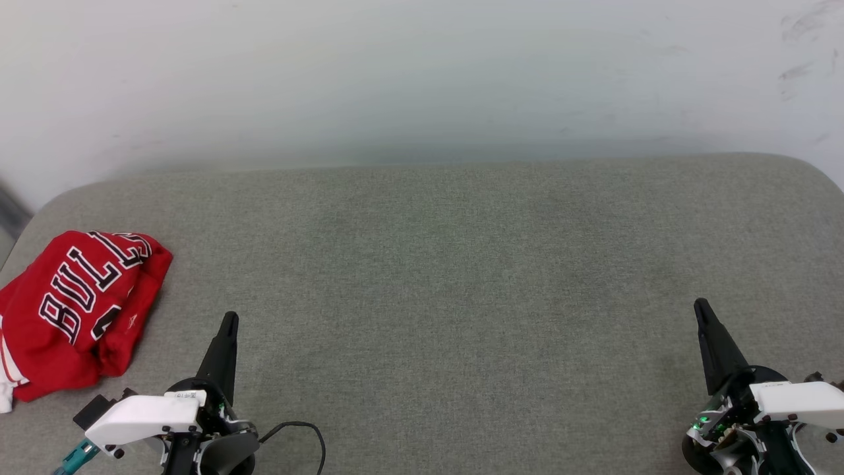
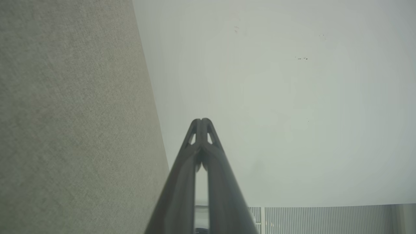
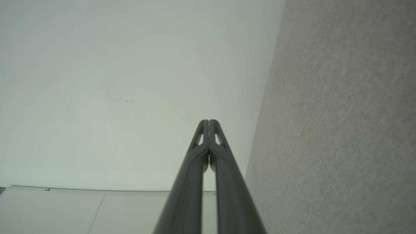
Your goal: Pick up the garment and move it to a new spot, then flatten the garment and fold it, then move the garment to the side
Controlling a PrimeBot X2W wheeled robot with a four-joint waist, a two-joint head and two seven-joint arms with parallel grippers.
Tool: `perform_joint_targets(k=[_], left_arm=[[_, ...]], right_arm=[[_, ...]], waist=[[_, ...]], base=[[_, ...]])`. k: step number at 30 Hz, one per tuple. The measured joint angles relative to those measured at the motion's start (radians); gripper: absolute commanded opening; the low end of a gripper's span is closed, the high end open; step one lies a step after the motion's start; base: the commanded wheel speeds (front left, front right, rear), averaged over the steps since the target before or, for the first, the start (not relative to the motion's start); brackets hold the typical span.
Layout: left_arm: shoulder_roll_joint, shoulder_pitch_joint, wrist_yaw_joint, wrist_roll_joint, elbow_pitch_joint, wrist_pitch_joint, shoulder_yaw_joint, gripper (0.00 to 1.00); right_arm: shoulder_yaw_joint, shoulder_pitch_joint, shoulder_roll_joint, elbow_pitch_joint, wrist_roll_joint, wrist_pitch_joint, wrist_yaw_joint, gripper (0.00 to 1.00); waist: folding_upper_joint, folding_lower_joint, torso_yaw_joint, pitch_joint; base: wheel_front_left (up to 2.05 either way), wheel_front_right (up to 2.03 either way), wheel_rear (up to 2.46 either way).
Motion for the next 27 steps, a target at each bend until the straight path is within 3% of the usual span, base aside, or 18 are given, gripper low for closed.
perform_joint_targets(k=[27], left_arm=[[0.0, 0.0, 0.0, 0.0, 0.0, 0.0, 0.0, 0.0]], right_arm=[[0.0, 0.0, 0.0, 0.0, 0.0, 0.0, 0.0, 0.0]], waist=[[0.0, 0.0, 0.0, 0.0]], base=[[0.0, 0.0, 0.0]])
